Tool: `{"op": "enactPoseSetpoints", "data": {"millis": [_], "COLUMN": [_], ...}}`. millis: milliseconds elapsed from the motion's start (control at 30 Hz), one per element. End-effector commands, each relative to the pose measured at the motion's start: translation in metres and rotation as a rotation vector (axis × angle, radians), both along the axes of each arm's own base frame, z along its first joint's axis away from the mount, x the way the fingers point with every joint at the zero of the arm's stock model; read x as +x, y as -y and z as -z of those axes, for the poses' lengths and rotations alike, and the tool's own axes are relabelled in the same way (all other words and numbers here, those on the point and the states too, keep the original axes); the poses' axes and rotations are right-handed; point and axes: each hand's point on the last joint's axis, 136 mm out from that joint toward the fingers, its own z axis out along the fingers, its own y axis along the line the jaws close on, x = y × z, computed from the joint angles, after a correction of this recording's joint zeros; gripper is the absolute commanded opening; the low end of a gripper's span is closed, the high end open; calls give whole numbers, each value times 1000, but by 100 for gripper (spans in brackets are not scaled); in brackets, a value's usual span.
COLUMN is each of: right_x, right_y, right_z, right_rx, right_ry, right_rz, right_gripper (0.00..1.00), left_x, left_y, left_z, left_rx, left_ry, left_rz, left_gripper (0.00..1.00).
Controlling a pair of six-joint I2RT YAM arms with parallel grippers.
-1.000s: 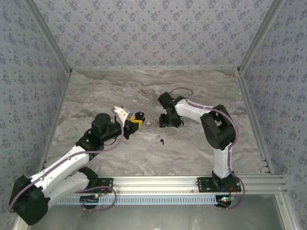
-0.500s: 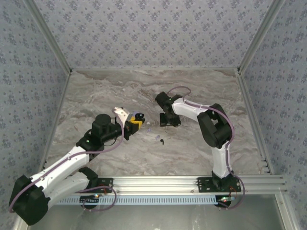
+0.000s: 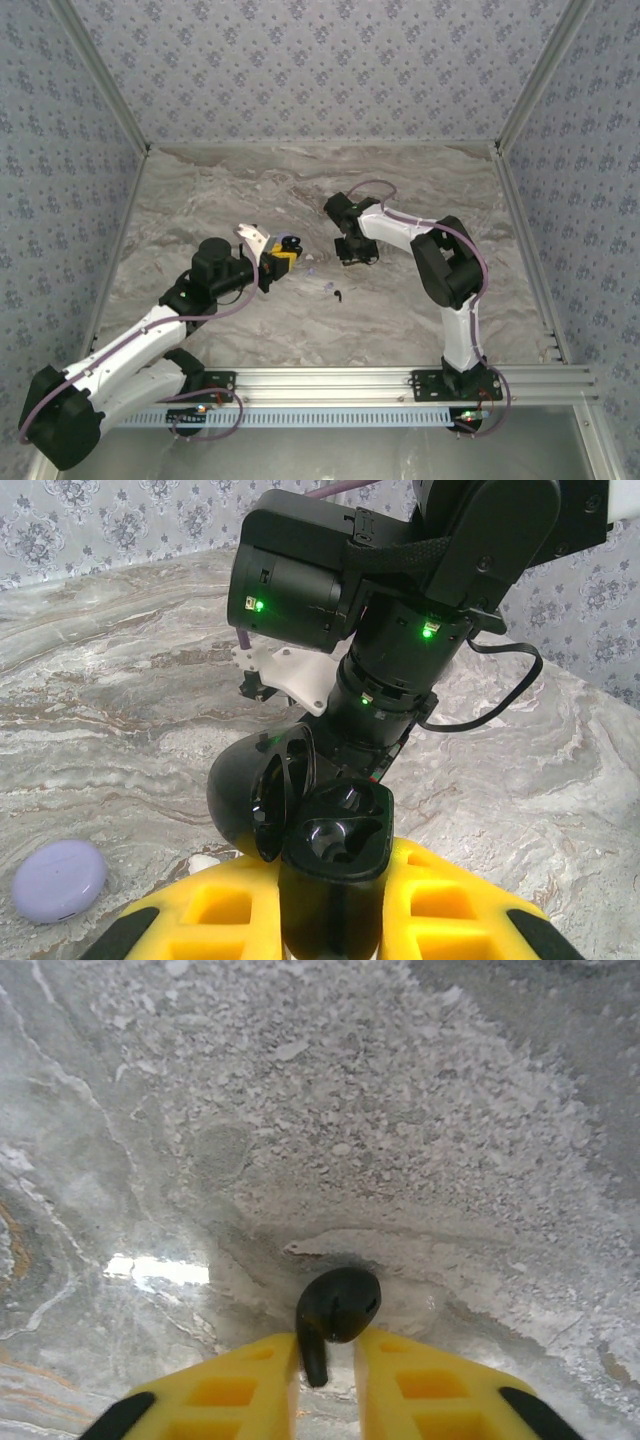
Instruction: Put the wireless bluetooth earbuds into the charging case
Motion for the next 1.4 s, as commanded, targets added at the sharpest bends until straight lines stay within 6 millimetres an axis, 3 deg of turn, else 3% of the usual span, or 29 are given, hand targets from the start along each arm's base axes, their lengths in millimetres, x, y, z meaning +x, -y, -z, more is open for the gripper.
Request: {"op": "enactPoseSetpoints", "data": {"millis": [0,300,367,733,1367], "right_x": [-9,3,8,19,16], "right_y": [7,-8,-8,-5,2], "right_z": [4,-22,-27,-22,-5], "right_rx": [-22,90,104,146,97], "right_ry": [-41,21,32,-32,-89], "right_rz": [-37,-36,-30,-11,0], "right_gripper": [20,47,49,39,40], "left_x": [-1,-1,-1,-1,-1], "left_y": [1,1,1,1,1], "left_z": [-11,-12,-13,-12,-14], "left_rx": [-20,-22,-23,-22,-23], "left_ry": [37,38,40,39,42], "left_rz": [3,4,4,2,2], "left_gripper": [16,16,15,16,16]}}
